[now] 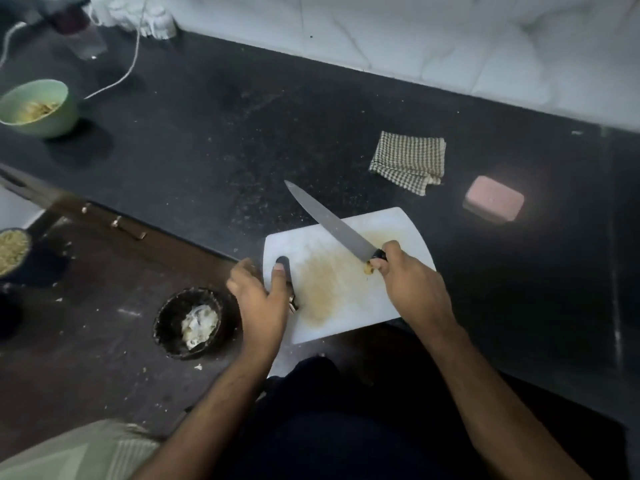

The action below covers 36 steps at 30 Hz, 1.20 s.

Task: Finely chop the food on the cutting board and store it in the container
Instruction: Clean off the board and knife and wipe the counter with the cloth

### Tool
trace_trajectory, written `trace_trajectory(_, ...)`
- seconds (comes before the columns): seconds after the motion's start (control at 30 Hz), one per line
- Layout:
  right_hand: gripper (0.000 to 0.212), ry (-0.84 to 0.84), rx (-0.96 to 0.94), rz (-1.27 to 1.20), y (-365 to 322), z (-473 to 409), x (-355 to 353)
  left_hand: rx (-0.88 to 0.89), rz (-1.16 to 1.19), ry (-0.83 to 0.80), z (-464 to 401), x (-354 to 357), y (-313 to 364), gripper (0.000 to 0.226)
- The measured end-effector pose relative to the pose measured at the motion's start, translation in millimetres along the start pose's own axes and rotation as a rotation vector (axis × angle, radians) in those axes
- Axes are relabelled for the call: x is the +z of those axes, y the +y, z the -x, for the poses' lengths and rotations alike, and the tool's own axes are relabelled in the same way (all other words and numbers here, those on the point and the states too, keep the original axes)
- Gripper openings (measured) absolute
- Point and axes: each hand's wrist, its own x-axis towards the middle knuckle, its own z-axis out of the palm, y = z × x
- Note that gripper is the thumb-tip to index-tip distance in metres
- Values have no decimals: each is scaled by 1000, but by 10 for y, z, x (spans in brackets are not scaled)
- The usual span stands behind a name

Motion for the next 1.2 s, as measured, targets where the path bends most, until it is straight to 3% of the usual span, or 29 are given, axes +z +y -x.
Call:
trace_trajectory(0.1,25,-46,-29,-16,53,3,-49,-234,239,-48,30,89,-142,59)
trace_trajectory(0.2,24,-79,-91,-17,113,14,-86,-319,460,-135,199,67,-174,36)
trace_trajectory(0.3,25,-146,-119,-37,128,-35,-133,-385,586,-122,358,11,-142,33)
trace_trajectory(0.7,27,-283,-426,-359,-641,-84,62,-474,893,324,859,-583,-578,20)
trace_trajectory(0.83,33,-397,-496,-310,-1040,-143,192,-471,965,499,836,-850,-857,21)
trace_trajectory(0.97,27,-507,-610,-322,-1525,-208,246,-472,1024,639,777,-1107,-1098,37)
trace_trajectory(1.1,25,-629,-741,-338,-2001,-261,344,-484,1027,820,697,-1384,-1191,33)
trace_trajectory(1.2,24,-621,-855,-310,-2323,-289,559,-502,1014,936,617,-1568,-1369,32)
